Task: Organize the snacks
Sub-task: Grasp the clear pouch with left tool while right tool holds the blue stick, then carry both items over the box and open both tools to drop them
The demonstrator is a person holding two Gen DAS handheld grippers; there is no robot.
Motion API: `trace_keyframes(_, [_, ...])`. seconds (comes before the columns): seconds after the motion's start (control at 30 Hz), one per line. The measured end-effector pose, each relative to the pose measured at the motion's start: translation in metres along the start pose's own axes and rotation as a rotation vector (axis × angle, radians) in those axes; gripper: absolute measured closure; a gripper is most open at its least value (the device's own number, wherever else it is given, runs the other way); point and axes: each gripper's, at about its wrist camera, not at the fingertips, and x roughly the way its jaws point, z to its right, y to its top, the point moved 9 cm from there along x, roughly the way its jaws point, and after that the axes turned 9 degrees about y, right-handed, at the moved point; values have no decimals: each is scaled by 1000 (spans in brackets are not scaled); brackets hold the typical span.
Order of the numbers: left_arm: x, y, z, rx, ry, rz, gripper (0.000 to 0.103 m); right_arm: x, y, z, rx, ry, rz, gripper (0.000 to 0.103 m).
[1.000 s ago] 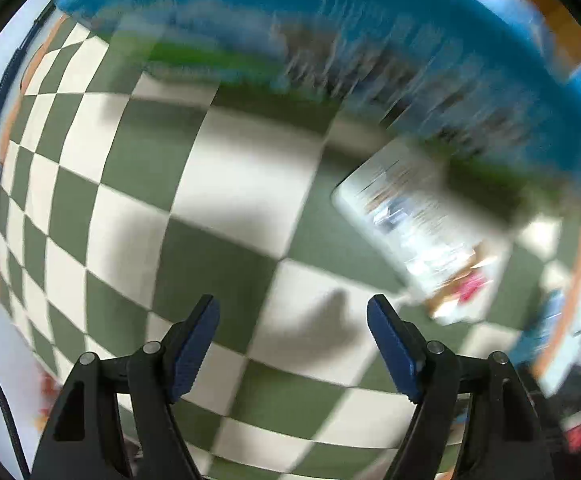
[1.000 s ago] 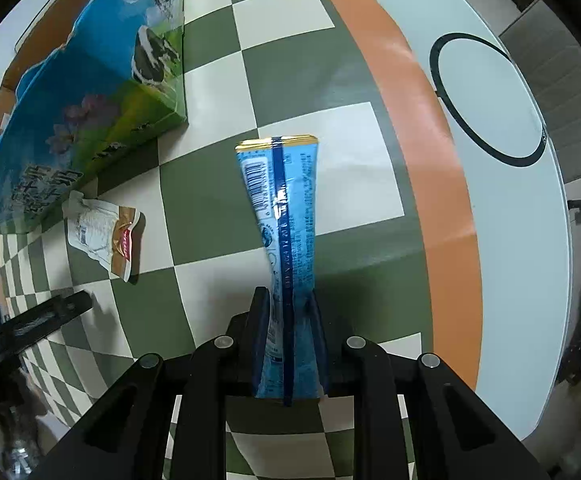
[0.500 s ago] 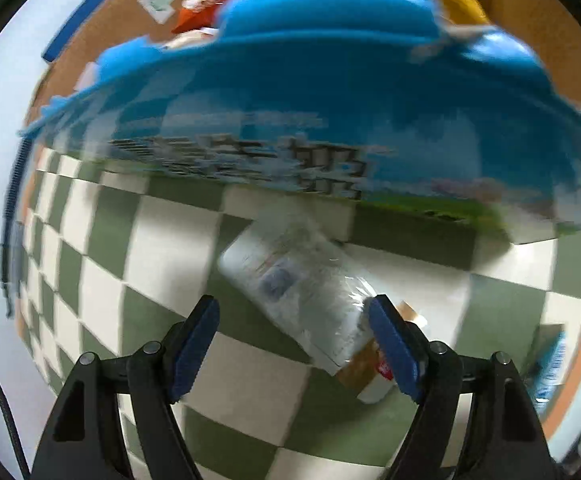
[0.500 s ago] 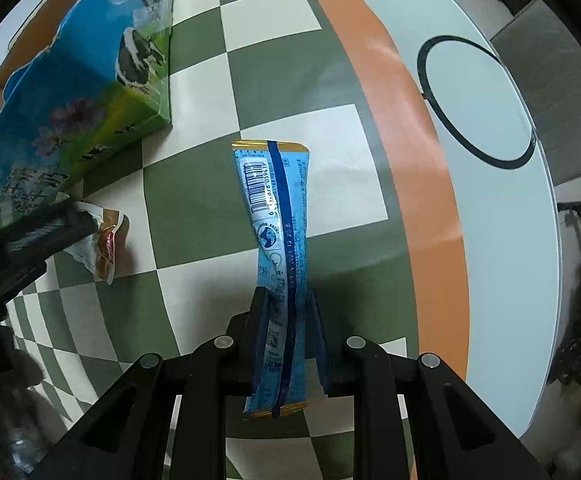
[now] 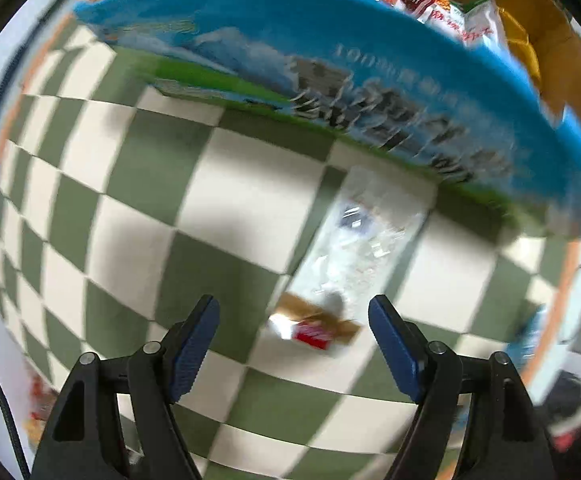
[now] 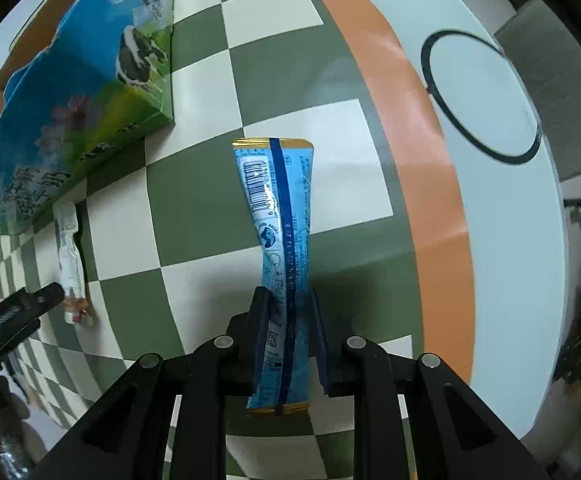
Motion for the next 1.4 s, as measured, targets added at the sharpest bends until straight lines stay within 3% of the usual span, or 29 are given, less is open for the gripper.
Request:
trace_keyframes(0.03, [0, 4, 7, 8, -25, -17, 26, 1, 0, 2, 19, 10, -7, 76])
trace_keyframes(0.1, [1, 14, 16, 45, -2, -9, 26, 4, 1, 5, 47, 26, -20, 73])
trace_keyframes(0.27, [23, 21, 38, 262, 164, -9, 26, 11, 3, 9, 67, 39, -43, 71])
trace_keyframes(0.4, [23, 25, 41, 300, 183, 23, 26, 20, 3, 1, 56, 43, -57, 69])
trace_keyframes(0.53, [24, 34, 38, 335, 175, 26, 27, 22, 4, -4, 49, 41, -63, 58])
trace_keyframes(0.67, [27, 43, 33, 355, 166, 21, 28, 27, 6, -14, 10, -9, -74, 58])
trace_keyframes(0.8, [28, 35, 25, 360, 136, 14, 51, 28, 6, -17, -11, -29, -68, 58])
trace_keyframes(0.87, [28, 32, 26, 348, 118, -2, 60, 28, 5, -19, -30, -42, -62, 60])
trace_keyframes(0.9, [26, 31, 28, 344, 124, -4, 60, 30, 3, -21, -37, -50, -60, 61])
trace_keyframes(0.97, [24, 24, 29, 337, 125, -1, 60, 29, 3, -21, -49, -67, -53, 75])
trace_keyframes(1.0, [24, 18, 29, 332, 122, -4, 60, 29, 2, -22, -50, -63, -52, 77])
trace_keyframes(1.23, [20, -15, 9, 307, 95, -20, 60, 25, 0, -24, -40, -16, -47, 84])
trace_keyframes(1.4, [20, -16, 2, 296, 73, -41, 60, 26, -13, -37, -49, 21, -54, 85])
